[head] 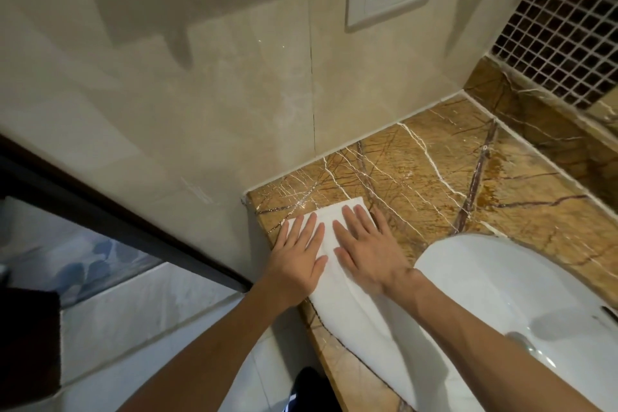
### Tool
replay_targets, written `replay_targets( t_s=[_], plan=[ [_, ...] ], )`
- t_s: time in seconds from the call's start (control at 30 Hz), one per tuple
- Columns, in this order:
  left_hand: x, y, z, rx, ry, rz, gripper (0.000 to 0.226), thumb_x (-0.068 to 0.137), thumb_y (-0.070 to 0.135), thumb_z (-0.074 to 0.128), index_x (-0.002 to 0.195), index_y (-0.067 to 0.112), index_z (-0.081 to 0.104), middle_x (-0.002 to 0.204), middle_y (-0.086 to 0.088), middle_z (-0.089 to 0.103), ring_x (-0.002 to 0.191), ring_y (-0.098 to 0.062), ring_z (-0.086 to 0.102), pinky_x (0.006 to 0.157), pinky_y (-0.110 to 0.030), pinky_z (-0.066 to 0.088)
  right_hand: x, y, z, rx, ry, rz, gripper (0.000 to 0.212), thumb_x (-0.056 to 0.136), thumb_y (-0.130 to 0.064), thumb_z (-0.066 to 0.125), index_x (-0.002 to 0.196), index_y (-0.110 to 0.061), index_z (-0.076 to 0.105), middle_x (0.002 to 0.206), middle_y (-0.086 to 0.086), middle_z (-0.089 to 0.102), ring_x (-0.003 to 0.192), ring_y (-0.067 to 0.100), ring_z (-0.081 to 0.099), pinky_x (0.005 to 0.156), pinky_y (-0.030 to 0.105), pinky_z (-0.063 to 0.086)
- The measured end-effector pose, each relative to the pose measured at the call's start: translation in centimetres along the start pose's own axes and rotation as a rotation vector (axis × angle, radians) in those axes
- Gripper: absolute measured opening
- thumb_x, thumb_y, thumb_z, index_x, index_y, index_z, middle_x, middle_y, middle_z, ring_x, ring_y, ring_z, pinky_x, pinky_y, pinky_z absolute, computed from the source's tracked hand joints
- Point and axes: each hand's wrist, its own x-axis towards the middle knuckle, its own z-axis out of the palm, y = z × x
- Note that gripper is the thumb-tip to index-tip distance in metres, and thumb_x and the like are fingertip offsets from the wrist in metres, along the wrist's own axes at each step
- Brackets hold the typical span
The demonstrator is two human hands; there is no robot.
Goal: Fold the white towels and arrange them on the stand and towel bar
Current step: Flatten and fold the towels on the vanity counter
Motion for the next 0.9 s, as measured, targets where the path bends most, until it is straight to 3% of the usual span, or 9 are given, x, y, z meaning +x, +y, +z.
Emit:
replay_targets(
  t_s=[0.13, 0.27, 0.4, 0.6, 0.7, 0.8, 0.9],
  plan=[
    [-1.0, 1.1, -0.3, 0.061, -0.079, -0.016, 0.064, 0.096, 0.050, 0.005, 0.152, 0.019, 0.005, 0.160, -0.005, -0.003, 0.147, -0.026, -0.007, 0.118, -0.048, -0.007, -2.4, -0.2, 0.0, 0.067, 0.048, 0.055, 0.056, 0.099, -0.045, 0.020, 0.149, -0.020, 0.024, 0.160, 0.018, 0.007, 0.148, 0.034, -0.001, 0.117, 0.050, -0.007],
    [-2.6, 2.6, -0.5, 0.055, -0.107, -0.037, 0.062, 0.098, 0.052, 0.007, 0.151, 0.023, -0.004, 0.160, -0.004, -0.009, 0.147, -0.026, -0.011, 0.117, -0.050, -0.009, -5.7, 0.0, 0.1, 0.186, 0.136, 0.189, 0.044, 0.096, -0.036, 0.034, 0.134, -0.015, 0.040, 0.155, 0.020, 0.023, 0.145, 0.034, 0.016, 0.117, 0.049, 0.015],
    [-4.7, 4.4, -0.6, 0.019, -0.128, -0.034, 0.063, 0.096, 0.054, 0.006, 0.151, 0.026, -0.007, 0.160, -0.003, -0.011, 0.146, -0.026, -0.013, 0.117, -0.051, -0.006, -9.8, 0.3, 0.8, 0.311, 0.183, 0.308, 0.045, 0.095, -0.032, 0.037, 0.135, -0.012, 0.041, 0.143, 0.016, 0.034, 0.133, 0.034, 0.033, 0.109, 0.048, 0.031],
    [-8.3, 7.2, -0.1, -0.030, -0.122, 0.015, 0.065, 0.094, 0.055, 0.006, 0.151, 0.025, -0.005, 0.160, -0.004, -0.009, 0.146, -0.027, -0.011, 0.117, -0.049, -0.009, -16.5, 0.2, 3.0, 0.334, 0.071, 0.459, 0.050, 0.101, -0.036, 0.031, 0.146, -0.013, 0.032, 0.154, 0.017, 0.028, 0.143, 0.030, 0.021, 0.115, 0.041, 0.020],
    [-10.1, 8.8, 0.2, -0.042, -0.093, 0.047, 0.064, 0.095, 0.054, 0.010, 0.151, 0.026, -0.002, 0.160, -0.005, -0.008, 0.146, -0.028, -0.008, 0.113, -0.046, -0.012, -19.5, 0.0, 3.9, 0.351, 0.002, 0.492, 0.048, 0.103, -0.033, 0.030, 0.146, -0.014, 0.033, 0.152, 0.018, 0.030, 0.142, 0.030, 0.024, 0.114, 0.040, 0.023],
    [-11.7, 10.4, 0.5, -0.038, -0.084, 0.074, 0.062, 0.096, 0.052, 0.012, 0.151, 0.025, 0.000, 0.160, -0.007, -0.005, 0.146, -0.029, -0.006, 0.114, -0.046, -0.010, -22.1, -0.2, 4.8, 0.440, -0.071, 0.507, 0.040, 0.100, -0.024, 0.033, 0.136, -0.011, 0.040, 0.138, 0.019, 0.045, 0.127, 0.035, 0.043, 0.102, 0.040, 0.037],
    [-12.9, 12.0, 0.8, -0.056, -0.080, 0.067, 0.061, 0.096, 0.049, 0.013, 0.151, 0.025, 0.002, 0.160, -0.010, -0.004, 0.146, -0.031, -0.006, 0.115, -0.047, -0.008, -23.8, -0.3, 6.1, 0.543, -0.202, 0.544, 0.051, 0.096, -0.016, 0.038, 0.146, -0.011, 0.028, 0.145, 0.015, 0.040, 0.127, 0.031, 0.045, 0.104, 0.037, 0.037]
  ],
)
